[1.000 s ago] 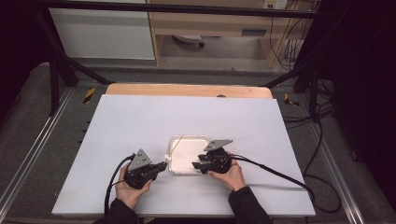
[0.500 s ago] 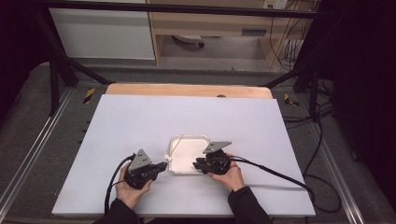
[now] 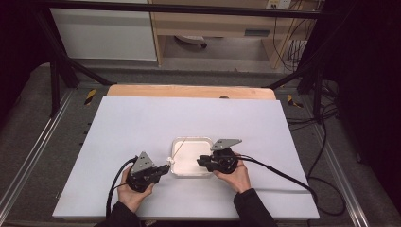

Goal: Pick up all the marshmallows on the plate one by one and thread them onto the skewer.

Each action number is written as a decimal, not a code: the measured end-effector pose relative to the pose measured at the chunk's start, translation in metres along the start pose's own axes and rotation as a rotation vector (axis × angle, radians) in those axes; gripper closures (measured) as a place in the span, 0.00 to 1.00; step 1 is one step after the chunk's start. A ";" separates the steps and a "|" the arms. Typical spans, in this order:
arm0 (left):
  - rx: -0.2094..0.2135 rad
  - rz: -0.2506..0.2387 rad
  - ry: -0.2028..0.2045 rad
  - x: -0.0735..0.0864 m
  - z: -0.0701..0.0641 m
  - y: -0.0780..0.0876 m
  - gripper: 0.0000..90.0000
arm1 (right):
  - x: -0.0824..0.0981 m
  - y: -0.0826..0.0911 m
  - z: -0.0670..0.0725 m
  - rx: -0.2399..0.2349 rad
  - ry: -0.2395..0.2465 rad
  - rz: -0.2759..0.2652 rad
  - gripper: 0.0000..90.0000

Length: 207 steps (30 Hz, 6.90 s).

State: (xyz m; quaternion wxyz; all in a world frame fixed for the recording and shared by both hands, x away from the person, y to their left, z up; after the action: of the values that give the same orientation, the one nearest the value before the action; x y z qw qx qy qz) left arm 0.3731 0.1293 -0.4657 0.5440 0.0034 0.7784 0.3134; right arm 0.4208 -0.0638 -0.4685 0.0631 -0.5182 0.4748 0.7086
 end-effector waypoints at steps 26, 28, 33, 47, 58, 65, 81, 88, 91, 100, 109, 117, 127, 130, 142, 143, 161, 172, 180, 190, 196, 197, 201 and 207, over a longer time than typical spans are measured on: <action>0.025 0.002 -0.024 -0.001 -0.008 -0.004 0.99 | -0.054 0.052 -0.025 -0.023 -0.142 -0.197 0.85; 0.025 0.000 -0.027 -0.002 -0.008 -0.004 0.99 | -0.058 0.054 -0.026 -0.034 -0.160 -0.210 0.85; 0.031 0.002 -0.035 -0.002 -0.009 -0.005 0.99 | -0.071 0.056 -0.026 -0.055 -0.201 -0.242 0.85; 0.038 0.000 -0.046 -0.003 -0.012 -0.006 0.99 | -0.087 0.041 -0.014 -0.117 -0.253 -0.254 0.85; 0.039 0.003 -0.050 -0.002 -0.012 -0.006 0.99 | -0.083 0.033 -0.007 -0.150 -0.263 -0.230 0.86; 0.034 -0.005 -0.074 -0.002 -0.012 -0.005 0.99 | -0.080 0.029 -0.003 -0.188 -0.277 -0.214 0.88; 0.038 -0.009 -0.120 -0.001 -0.014 -0.005 0.99 | -0.079 0.031 0.004 -0.241 -0.278 -0.220 0.91; 0.026 -0.023 -0.135 -0.003 -0.016 -0.005 0.99 | -0.080 0.035 0.008 -0.287 -0.288 -0.234 0.92; 0.024 -0.022 -0.140 -0.003 -0.017 -0.006 0.99 | -0.079 0.036 0.008 -0.292 -0.292 -0.237 0.92; 0.025 -0.004 -0.154 -0.002 -0.019 -0.009 0.99 | -0.076 0.036 0.011 -0.333 -0.304 -0.250 0.92; 0.013 0.008 -0.157 -0.001 -0.020 -0.012 0.99 | -0.074 0.037 0.014 -0.332 -0.289 -0.252 0.93; 0.034 -0.003 -0.133 -0.001 -0.018 -0.014 0.99 | -0.073 0.039 0.009 -0.274 -0.265 -0.241 0.91; 0.038 -0.016 -0.136 -0.003 -0.017 -0.012 0.99 | -0.074 0.041 0.003 -0.240 -0.264 -0.253 0.88; 0.041 -0.016 -0.139 -0.003 -0.018 -0.012 0.99 | -0.075 0.042 0.002 -0.235 -0.265 -0.254 0.88; 0.044 -0.046 -0.154 -0.005 -0.021 -0.009 0.99 | -0.076 0.043 -0.002 -0.222 -0.281 -0.273 0.91; 0.043 -0.049 -0.156 -0.005 -0.020 -0.008 0.99 | -0.075 0.042 -0.002 -0.227 -0.290 -0.270 0.91; 0.045 -0.043 -0.138 -0.004 -0.018 -0.012 0.99 | -0.070 0.042 -0.004 -0.256 -0.321 -0.250 0.92; 0.048 -0.042 -0.149 -0.005 -0.019 -0.013 0.99 | -0.073 0.048 -0.008 -0.244 -0.305 -0.257 0.92; 0.049 -0.046 -0.156 -0.005 -0.020 -0.011 0.99 | -0.074 0.051 -0.011 -0.234 -0.310 -0.269 0.93; 0.049 -0.021 -0.171 -0.002 -0.023 -0.014 0.99 | -0.074 0.060 -0.023 -0.198 -0.325 -0.296 0.93; 0.048 -0.023 -0.166 -0.002 -0.022 -0.012 0.99 | -0.072 0.051 -0.017 -0.231 -0.334 -0.291 0.93; 0.046 -0.025 -0.165 -0.002 -0.022 -0.012 0.99 | -0.071 0.051 -0.017 -0.233 -0.332 -0.286 0.93; 0.048 -0.021 -0.166 -0.002 -0.022 -0.013 0.99 | -0.071 0.052 -0.014 -0.242 -0.332 -0.287 0.93; 0.044 -0.013 -0.163 -0.001 -0.021 -0.013 0.99 | -0.070 0.051 -0.012 -0.256 -0.331 -0.284 0.93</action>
State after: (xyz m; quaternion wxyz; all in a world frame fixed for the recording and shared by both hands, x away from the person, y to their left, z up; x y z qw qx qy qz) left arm 0.3604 0.1087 -0.4663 0.6072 0.0359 0.7382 0.2917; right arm 0.4305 -0.0720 -0.3823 0.1727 -0.4604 0.2866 0.8222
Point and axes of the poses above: each handheld gripper's, and its own axes: y roughly backward along the jaws, x roughly out of its underside, z roughly to its left, the point moved 7 cm from there along -y, roughly forward along the jaws, and after that the axes turned 15 degrees about x, right-handed, at the moved point
